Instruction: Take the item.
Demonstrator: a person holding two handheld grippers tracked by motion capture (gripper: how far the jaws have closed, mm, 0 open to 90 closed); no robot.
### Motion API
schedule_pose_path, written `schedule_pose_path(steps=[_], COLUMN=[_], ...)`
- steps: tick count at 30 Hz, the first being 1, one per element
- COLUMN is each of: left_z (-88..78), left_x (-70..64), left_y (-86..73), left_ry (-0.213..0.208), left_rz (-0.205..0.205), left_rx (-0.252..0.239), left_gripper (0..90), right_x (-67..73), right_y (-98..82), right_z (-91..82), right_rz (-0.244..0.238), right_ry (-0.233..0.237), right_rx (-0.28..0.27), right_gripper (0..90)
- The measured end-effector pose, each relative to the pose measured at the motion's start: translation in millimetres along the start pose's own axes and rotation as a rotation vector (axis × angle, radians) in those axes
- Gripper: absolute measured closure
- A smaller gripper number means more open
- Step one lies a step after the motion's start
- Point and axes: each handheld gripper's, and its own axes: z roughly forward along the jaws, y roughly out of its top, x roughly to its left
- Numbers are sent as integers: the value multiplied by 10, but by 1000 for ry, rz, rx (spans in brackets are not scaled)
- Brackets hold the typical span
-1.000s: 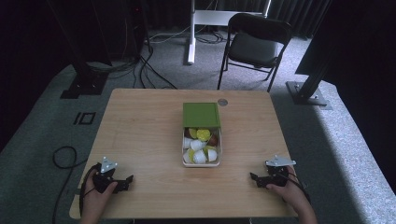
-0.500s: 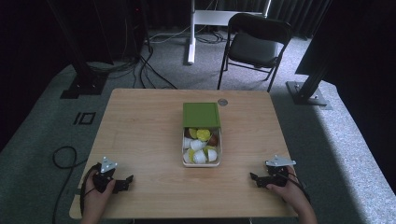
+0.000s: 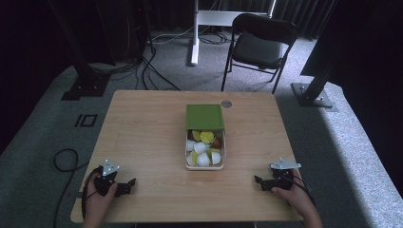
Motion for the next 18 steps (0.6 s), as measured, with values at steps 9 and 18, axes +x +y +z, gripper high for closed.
schedule_pose_path(steps=[9, 18], left_z=[0, 0], left_x=[0, 0], left_y=[0, 1], left_ry=[0, 0], left_rz=[0, 0], left_rx=[0, 0], left_gripper=[7, 7], right_x=[34, 47], right_y=[18, 101], right_z=[-2, -71], right_rz=[44, 67], right_ry=[-28, -43], right_rx=[-2, -28], right_gripper=[136, 136])
